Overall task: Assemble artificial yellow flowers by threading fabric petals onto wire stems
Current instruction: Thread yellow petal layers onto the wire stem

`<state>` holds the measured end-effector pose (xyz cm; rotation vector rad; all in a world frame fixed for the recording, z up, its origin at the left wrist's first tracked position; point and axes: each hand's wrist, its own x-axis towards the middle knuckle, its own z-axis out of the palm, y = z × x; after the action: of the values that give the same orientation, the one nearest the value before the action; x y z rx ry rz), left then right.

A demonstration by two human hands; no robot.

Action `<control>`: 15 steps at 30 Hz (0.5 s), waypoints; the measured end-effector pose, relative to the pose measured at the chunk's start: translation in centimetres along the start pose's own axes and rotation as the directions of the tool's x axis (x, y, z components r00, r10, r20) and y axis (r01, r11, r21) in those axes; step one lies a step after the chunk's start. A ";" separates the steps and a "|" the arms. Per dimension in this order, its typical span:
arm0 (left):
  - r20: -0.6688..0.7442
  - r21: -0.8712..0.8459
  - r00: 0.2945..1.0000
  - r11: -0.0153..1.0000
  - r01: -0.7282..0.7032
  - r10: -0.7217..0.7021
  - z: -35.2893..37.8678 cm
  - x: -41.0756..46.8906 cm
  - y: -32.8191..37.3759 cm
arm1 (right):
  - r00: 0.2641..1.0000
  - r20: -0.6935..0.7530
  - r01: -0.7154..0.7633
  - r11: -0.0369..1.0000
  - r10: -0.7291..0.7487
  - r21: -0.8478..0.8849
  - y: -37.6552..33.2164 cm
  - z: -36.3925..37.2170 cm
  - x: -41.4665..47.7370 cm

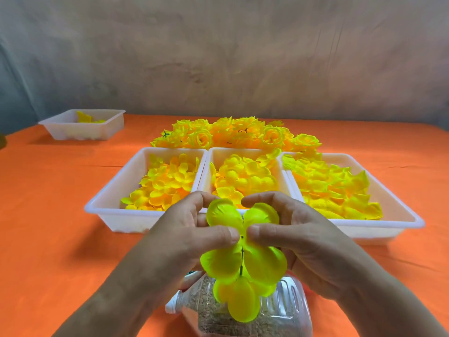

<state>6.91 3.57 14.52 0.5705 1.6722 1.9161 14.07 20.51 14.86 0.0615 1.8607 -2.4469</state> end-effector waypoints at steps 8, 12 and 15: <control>-0.011 0.006 0.999 0.999 0.032 -0.032 0.3 0.1 -0.6 | 0.999 -0.040 -0.012 1.000 0.012 -0.014 0.5 0.0 0.1; -0.003 -0.018 0.999 0.998 0.052 -0.052 0.4 0.2 -0.8 | 0.999 -0.049 -0.024 0.999 0.022 -0.028 0.8 -0.2 0.1; -0.003 -0.019 0.999 0.999 0.051 -0.051 0.4 0.3 -0.9 | 0.999 -0.048 -0.026 0.999 0.025 -0.039 0.9 -0.3 0.1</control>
<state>7.04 4.13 13.71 0.5129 1.6528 1.8957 14.04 20.51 13.90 0.1410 1.9148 -2.4110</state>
